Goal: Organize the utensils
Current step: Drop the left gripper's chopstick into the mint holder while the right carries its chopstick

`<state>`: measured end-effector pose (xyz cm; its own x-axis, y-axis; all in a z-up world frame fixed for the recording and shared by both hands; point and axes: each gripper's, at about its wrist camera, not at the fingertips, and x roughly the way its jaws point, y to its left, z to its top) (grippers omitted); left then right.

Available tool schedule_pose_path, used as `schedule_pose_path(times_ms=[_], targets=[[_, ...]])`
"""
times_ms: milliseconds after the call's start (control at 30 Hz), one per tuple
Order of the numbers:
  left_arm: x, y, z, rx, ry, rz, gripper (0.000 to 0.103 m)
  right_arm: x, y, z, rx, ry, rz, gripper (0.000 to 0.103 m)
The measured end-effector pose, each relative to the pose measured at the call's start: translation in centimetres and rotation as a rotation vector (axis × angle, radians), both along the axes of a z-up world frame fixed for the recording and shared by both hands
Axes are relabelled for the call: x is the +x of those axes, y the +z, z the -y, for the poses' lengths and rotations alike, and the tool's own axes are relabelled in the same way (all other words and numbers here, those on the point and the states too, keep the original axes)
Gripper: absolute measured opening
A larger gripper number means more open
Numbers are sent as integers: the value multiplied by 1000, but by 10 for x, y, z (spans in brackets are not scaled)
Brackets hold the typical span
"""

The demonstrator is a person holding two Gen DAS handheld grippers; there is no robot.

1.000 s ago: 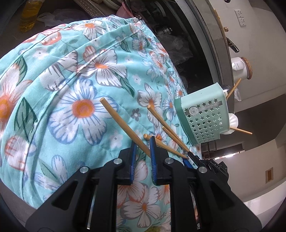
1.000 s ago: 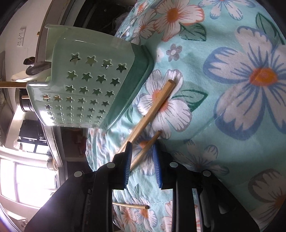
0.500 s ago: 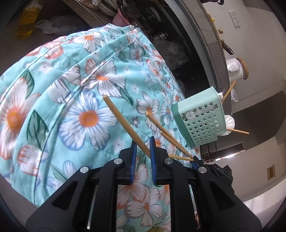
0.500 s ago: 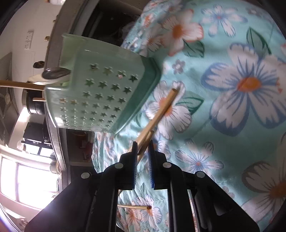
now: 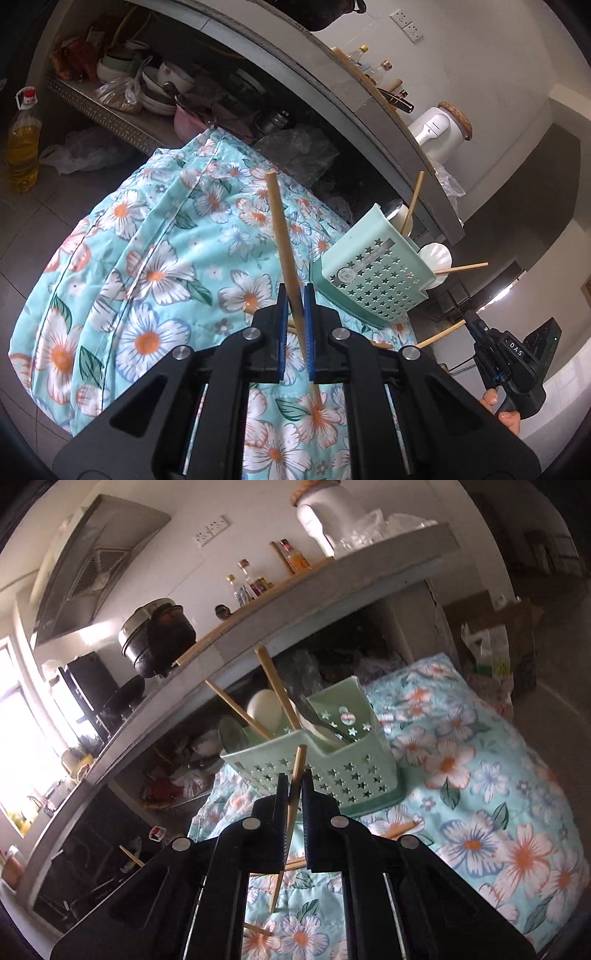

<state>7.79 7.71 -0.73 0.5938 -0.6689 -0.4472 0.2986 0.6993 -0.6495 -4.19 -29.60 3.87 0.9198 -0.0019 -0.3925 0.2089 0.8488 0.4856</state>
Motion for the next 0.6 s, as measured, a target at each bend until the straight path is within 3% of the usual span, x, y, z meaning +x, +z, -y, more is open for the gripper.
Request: schedule_pose_path(times_ms=[600], targets=[[-3, 76, 27, 31, -36, 186, 5, -24, 12, 15, -42, -14, 65, 6]])
